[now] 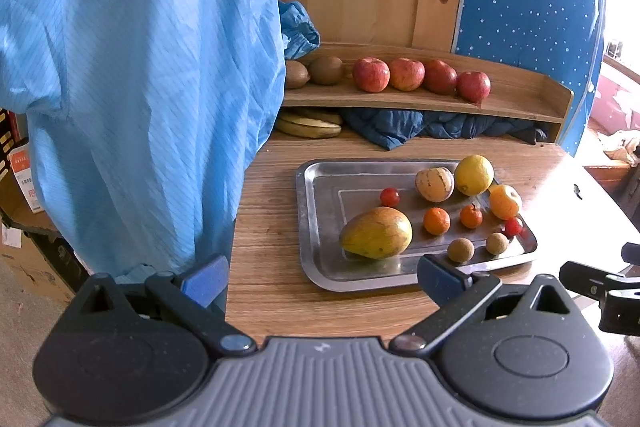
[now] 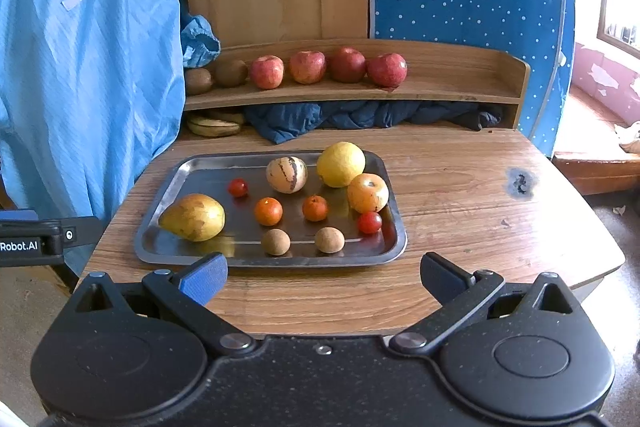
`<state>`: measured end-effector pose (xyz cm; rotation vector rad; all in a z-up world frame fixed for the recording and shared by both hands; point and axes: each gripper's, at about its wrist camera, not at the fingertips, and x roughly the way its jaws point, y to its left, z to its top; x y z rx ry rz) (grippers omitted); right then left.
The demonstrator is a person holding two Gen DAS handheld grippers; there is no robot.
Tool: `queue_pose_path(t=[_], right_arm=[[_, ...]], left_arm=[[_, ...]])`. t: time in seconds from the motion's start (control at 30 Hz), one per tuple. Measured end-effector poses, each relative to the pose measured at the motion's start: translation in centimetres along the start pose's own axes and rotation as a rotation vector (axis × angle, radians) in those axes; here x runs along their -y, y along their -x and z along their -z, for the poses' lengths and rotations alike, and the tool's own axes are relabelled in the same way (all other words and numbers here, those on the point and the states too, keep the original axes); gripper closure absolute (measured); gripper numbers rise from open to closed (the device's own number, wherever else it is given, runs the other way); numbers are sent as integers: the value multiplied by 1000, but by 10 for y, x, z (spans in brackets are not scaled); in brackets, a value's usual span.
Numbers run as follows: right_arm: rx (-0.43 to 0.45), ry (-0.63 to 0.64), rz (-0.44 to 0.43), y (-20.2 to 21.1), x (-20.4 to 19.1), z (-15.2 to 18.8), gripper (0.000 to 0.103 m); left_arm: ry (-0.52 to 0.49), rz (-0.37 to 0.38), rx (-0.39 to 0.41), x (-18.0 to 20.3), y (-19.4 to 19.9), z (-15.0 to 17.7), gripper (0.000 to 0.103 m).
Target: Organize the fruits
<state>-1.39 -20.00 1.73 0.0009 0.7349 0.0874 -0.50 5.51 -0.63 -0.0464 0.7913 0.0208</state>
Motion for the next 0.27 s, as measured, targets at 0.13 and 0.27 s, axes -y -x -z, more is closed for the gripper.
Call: queue_pose_path(t=[0.13,0.27], right_arm=[[0,20,10,0,1,0,1],[-4,31,9,-1,2,1,1]], left_arm=[[0,0,0,2,-1,0,0],[10,2,0,4,-2,-1,0]])
